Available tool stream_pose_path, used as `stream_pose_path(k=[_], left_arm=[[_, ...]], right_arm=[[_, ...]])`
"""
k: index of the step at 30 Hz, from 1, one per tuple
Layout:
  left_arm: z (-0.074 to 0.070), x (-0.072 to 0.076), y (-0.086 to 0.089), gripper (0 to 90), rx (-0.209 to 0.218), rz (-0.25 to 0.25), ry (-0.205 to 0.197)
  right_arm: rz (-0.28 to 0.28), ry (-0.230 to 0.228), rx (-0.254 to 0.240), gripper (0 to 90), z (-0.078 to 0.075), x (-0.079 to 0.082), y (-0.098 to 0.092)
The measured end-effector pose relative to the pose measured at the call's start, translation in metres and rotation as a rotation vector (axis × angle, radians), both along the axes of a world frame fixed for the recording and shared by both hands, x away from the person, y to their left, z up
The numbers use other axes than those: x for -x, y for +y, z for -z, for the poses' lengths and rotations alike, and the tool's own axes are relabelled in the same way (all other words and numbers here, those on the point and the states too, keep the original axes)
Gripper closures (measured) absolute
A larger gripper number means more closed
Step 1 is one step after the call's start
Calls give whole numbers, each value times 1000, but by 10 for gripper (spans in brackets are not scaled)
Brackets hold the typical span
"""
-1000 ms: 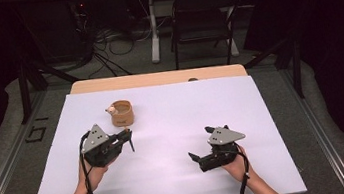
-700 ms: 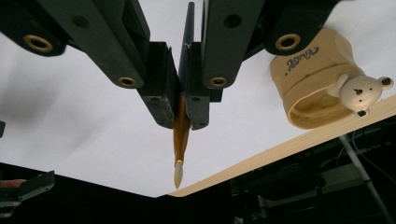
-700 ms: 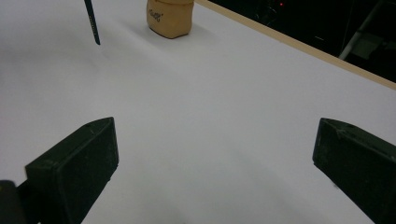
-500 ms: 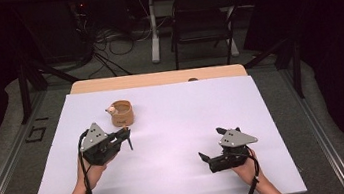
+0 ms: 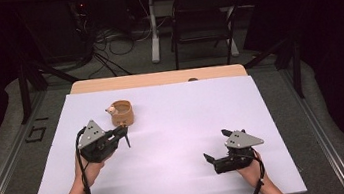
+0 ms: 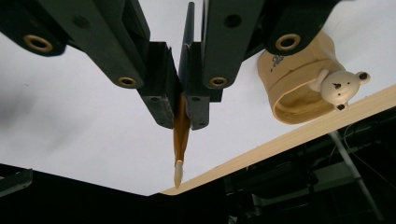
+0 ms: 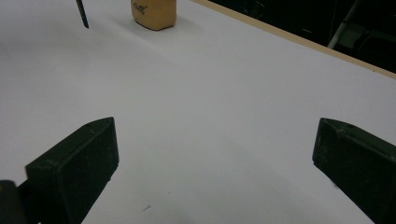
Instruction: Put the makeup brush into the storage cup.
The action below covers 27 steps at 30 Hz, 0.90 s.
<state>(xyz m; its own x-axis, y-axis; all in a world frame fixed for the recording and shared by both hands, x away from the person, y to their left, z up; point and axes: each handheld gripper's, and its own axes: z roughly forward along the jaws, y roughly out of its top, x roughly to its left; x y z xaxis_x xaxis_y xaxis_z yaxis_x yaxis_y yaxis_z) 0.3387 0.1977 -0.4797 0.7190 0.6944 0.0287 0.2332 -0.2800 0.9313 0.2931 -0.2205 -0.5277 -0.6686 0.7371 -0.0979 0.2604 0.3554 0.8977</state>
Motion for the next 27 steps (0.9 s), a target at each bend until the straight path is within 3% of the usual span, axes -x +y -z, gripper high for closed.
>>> stream_pose_path(k=[27], left_arm=[[-20,-9,7,836,13,-5,1]], right_arm=[[15,1,-7,0,2,0,-1]])
